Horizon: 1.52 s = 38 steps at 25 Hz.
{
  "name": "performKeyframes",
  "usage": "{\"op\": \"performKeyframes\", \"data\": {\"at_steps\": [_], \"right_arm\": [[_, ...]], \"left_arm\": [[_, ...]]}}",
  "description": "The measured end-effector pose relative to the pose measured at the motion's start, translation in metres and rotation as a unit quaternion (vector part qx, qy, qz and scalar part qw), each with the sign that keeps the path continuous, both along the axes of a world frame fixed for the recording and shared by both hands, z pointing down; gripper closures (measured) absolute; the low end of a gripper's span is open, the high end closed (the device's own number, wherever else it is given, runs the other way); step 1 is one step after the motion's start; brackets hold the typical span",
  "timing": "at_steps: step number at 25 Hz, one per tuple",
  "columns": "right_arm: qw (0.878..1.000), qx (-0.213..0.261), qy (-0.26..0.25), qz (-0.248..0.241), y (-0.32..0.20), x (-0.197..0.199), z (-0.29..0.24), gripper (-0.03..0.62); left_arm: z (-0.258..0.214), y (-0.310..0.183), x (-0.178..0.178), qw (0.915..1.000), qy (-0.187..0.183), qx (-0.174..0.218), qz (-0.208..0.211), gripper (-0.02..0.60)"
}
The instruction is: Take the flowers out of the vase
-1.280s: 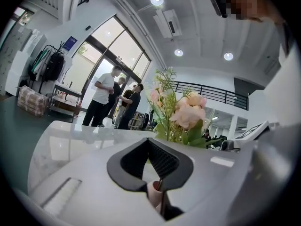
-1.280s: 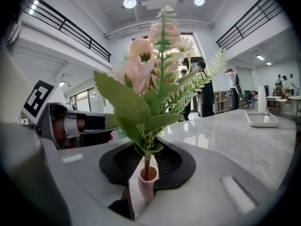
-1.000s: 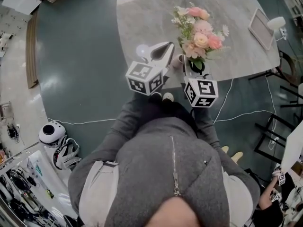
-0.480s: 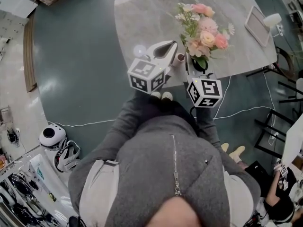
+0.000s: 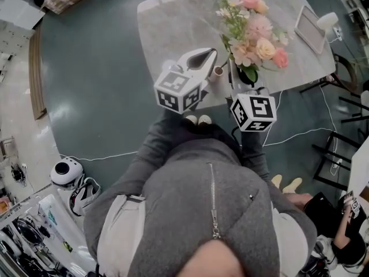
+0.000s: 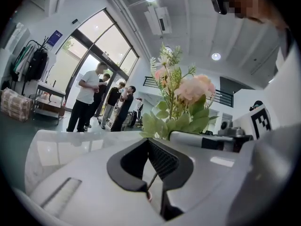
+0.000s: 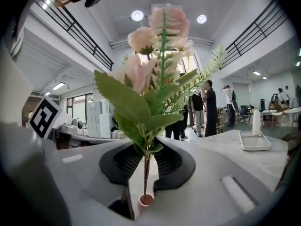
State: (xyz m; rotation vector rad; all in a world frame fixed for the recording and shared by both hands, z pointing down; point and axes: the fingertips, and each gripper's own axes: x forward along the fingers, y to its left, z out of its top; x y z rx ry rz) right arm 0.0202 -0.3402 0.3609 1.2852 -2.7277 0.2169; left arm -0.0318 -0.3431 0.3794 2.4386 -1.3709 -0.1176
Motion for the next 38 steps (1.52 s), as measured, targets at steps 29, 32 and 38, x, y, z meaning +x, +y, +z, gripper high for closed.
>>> {"op": "performKeyframes", "data": {"at_steps": [29,32,38], "right_arm": [[0.994,0.02,0.017,0.109,-0.009,0.074,-0.017,0.52],[0.992,0.014,0.018,0.126,-0.01,0.096,-0.004,0.521],[0.988,-0.006,0.029,0.15,-0.013,0.114,0.023,0.522]], "left_arm": [[-0.014,-0.01,0.057,0.9967,0.005,0.013,0.08,0.572],[-0.007,-0.01,0.075,0.9961,0.003,0.011,0.087,0.572],[0.006,-0.008,0.09,0.9953,-0.005,0.003,0.096,0.572]]}}
